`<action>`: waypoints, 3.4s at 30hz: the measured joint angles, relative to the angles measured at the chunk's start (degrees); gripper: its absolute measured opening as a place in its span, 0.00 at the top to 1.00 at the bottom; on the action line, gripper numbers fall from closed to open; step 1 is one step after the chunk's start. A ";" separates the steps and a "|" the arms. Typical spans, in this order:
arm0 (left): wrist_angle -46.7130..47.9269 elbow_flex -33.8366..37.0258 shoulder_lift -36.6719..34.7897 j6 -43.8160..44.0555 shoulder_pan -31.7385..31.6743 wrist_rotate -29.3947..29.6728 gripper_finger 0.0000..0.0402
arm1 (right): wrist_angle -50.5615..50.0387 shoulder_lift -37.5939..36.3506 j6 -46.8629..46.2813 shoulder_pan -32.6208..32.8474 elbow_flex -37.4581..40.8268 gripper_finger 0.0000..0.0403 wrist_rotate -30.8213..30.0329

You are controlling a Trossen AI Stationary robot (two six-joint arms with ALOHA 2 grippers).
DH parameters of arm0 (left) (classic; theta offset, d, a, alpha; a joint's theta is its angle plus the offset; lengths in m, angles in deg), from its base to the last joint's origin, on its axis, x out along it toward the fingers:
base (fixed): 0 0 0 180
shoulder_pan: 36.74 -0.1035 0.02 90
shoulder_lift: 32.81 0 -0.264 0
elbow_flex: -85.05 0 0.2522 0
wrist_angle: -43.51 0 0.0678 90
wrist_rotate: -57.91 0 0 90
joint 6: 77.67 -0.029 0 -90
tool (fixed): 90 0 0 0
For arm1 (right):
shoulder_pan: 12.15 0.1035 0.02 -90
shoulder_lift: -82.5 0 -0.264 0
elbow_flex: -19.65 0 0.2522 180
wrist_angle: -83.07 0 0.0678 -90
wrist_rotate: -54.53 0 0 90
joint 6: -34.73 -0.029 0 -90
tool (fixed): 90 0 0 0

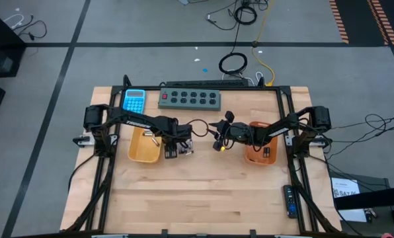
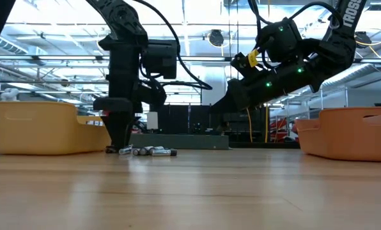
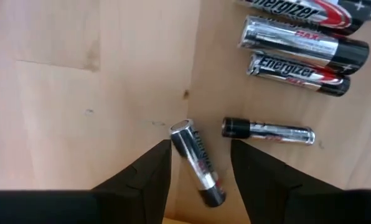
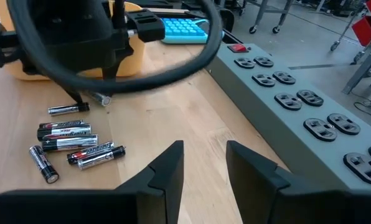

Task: Sort batteries
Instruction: Put the white battery into the yellow bin

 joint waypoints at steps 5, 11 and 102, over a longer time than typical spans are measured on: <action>-0.50 -0.27 1.96 -1.63 0.05 0.12 0.57 | -0.10 0.00 0.01 0.00 0.00 0.72 0.00; -0.61 -0.35 3.38 -3.39 0.26 0.17 0.79 | -0.28 0.00 0.07 0.00 0.00 0.72 0.00; -13.27 0.85 -3.98 -4.47 5.35 -2.28 0.25 | 1.44 0.00 -3.65 0.37 -0.44 0.53 4.55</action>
